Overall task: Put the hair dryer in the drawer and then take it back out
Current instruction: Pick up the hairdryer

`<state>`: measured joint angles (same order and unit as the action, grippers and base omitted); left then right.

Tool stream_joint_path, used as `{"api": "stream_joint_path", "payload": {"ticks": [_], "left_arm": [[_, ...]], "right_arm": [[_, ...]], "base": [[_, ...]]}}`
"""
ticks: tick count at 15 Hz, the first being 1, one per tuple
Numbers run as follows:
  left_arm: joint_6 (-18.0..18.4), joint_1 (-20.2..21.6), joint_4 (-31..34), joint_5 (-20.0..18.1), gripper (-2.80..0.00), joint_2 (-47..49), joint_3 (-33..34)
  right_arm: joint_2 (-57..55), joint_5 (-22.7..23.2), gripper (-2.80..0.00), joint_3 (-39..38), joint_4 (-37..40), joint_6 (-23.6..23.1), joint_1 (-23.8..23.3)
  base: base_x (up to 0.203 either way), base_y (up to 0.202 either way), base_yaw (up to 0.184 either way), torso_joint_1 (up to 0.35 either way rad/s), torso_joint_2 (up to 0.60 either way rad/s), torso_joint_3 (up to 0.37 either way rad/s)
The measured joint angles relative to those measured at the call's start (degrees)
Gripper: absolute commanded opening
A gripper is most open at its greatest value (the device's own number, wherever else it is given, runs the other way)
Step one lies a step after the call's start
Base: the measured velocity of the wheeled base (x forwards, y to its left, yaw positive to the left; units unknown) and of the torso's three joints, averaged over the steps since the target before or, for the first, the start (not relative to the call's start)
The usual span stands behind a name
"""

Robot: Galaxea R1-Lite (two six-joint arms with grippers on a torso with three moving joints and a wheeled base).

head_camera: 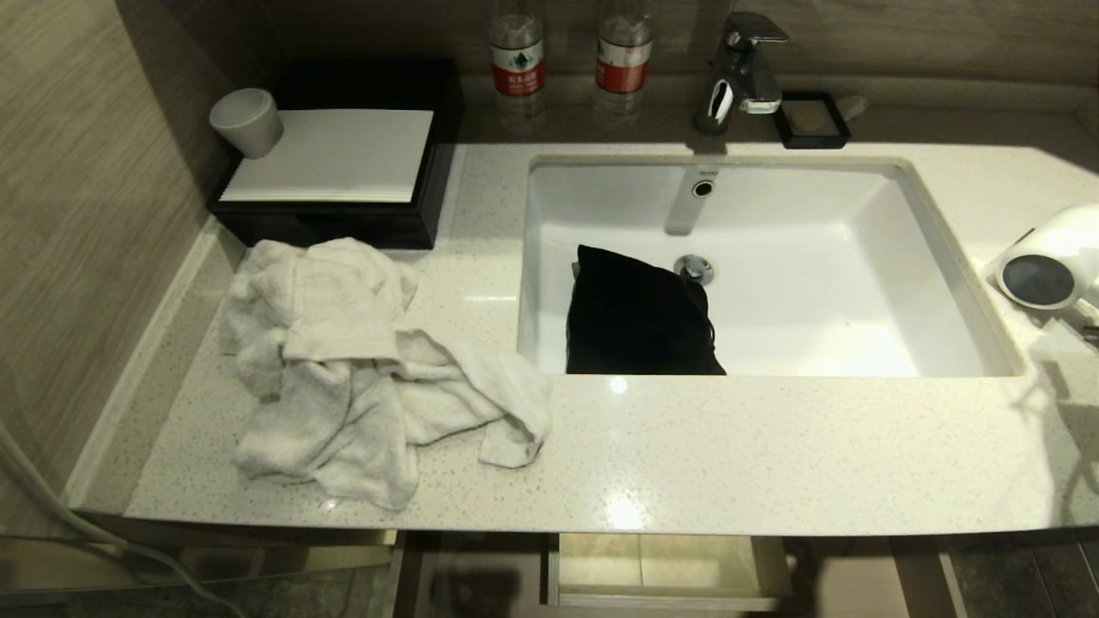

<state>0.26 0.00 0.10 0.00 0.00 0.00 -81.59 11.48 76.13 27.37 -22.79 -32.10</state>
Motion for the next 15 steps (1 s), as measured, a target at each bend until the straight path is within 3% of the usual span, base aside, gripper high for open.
{"api": "stream_joint_path", "payload": {"ticks": [3,8,12,15], "left_arm": [[0.00,0.00,0.00,0.00,-2.80,0.00,0.00],[-0.02,0.00,0.00,0.00,-2.80,0.00,0.00],[0.00,0.00,0.00,0.00,-2.80,0.00,0.00],[-0.02,0.00,-0.02,-0.02,-2.80,0.00,0.00]], "right_arm": [[-2.03,5.47,0.00,0.74,0.63,-4.53,-3.08],[-5.59,9.72,0.00,1.21,-0.29,-5.55,-5.30],[-8.62,17.35,0.00,2.41,-0.33,-9.05,-6.14],[-10.43,20.10,0.00,2.82,-0.28,-9.73,-6.45]], "base": [[0.000,0.000,0.000,0.000,0.00,0.000],[0.000,0.000,0.000,0.000,0.00,0.000],[0.000,0.000,0.000,0.000,0.00,0.000],[0.000,0.000,0.000,0.000,0.00,0.000]]}}
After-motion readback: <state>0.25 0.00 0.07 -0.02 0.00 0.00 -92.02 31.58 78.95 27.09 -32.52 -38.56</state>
